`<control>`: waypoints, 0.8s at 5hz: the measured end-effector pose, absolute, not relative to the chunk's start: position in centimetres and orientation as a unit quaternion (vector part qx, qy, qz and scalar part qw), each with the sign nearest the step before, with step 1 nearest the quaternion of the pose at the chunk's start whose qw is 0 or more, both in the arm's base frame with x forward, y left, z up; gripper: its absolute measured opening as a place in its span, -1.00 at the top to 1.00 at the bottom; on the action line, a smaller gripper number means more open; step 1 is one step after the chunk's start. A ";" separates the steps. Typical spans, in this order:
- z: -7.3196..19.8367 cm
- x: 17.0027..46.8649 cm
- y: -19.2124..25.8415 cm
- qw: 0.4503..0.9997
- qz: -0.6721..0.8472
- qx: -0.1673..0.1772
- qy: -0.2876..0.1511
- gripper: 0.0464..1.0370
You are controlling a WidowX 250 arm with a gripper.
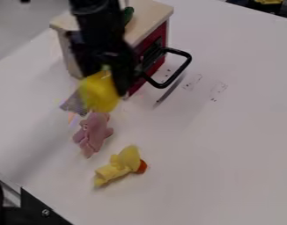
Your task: Mover el objeto amarillo de la izquierda hacia el frente de la caja
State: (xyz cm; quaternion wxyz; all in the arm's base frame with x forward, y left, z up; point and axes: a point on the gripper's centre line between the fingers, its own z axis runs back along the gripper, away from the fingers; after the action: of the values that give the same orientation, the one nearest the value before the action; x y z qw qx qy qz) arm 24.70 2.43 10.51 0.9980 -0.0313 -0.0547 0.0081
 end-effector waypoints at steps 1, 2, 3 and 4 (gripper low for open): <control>10.1 29.4 -1.4 0.999 0.004 -0.004 -0.050 -0.45; 9.2 33.4 -3.8 0.999 0.000 0.003 -0.054 -0.45; 7.8 37.9 -4.7 0.997 0.019 0.032 -0.071 -0.45; 6.2 41.3 -5.9 0.995 0.023 0.046 -0.085 -0.45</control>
State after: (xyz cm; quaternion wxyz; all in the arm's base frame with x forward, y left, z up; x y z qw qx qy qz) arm 41.35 -5.88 6.19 0.9951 0.0461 -0.0847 0.0233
